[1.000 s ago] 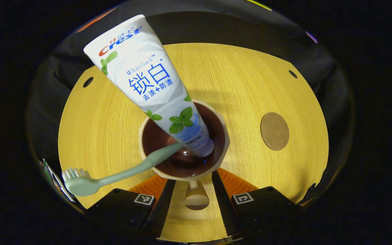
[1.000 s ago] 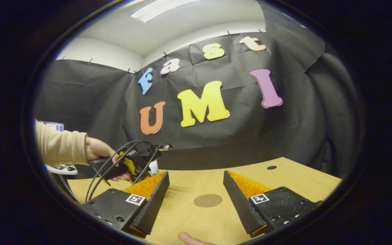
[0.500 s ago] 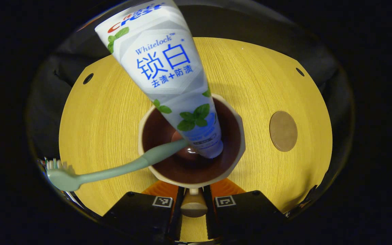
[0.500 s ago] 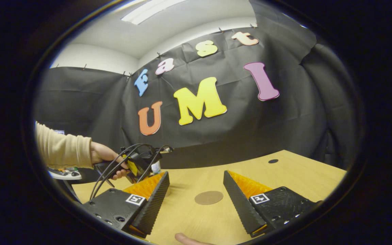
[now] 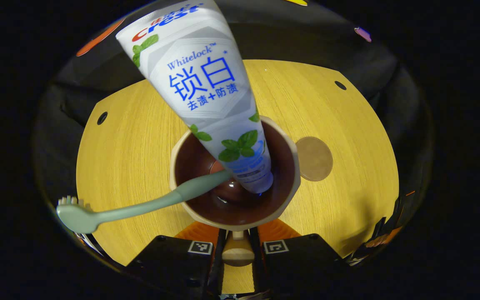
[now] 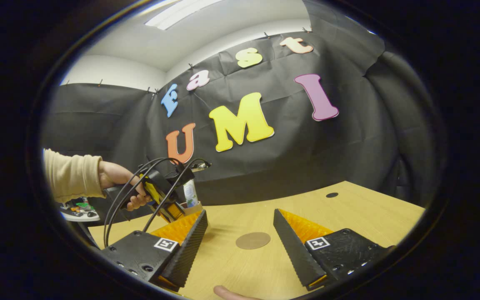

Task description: Put the toothbrush and toothpaste on the desktop into the cup, then pick up the cup and place it on the coaster on the desktop.

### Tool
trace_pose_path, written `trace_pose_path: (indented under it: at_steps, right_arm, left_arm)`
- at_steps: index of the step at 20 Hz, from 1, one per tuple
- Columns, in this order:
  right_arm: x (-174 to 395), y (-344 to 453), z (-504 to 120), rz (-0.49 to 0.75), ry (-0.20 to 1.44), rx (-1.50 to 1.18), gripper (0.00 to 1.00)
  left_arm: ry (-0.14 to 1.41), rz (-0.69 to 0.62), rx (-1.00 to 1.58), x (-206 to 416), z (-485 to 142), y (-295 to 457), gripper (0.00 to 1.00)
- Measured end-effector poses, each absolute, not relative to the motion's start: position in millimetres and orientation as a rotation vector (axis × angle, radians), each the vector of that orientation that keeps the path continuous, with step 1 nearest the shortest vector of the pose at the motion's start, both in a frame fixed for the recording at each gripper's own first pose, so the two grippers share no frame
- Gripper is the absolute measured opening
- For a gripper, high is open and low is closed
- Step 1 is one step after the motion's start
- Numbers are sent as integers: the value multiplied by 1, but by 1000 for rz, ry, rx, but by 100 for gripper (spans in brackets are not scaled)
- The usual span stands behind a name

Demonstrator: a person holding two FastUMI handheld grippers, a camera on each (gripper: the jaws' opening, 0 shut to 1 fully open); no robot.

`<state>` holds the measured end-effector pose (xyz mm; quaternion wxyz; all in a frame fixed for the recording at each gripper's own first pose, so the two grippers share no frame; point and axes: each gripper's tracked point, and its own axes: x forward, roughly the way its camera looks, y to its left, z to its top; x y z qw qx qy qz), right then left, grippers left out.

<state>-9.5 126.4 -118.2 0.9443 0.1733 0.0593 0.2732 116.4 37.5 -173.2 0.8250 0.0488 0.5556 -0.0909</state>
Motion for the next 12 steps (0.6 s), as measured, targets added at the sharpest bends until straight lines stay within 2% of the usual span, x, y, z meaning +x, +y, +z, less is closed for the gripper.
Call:
trace_pose_path:
  at_steps: [1,2,4,5,7,8,9,11,12]
  right_arm:
    - [-10,124,-119,554,121,350,92]
    - [-10,121,-121,549,120,341,96]
    - [-11,113,-125,536,121,314,92]
    - [-11,109,-127,529,117,299,96]
    - [-9,102,-132,519,117,269,92]
    - [-9,98,-133,517,118,261,96]
    - [-8,97,-136,517,121,262,92]
    - [-9,94,-141,519,133,270,95]
    - [-10,92,-144,521,139,271,92]
  left_arm:
    - [1180,-217,118,120,-173,33,30]
    - [1180,-238,131,124,-174,28,30]
    - [1190,-279,143,134,-176,16,30]
    - [1196,-292,147,138,-177,12,30]
    - [1204,-316,177,151,-178,4,30]
    - [1208,-329,185,157,-177,0,30]
    - [1208,-338,195,164,-176,-3,30]
    - [1211,-348,222,180,-172,-4,30]
    - [1219,-350,233,188,-172,-3,30]
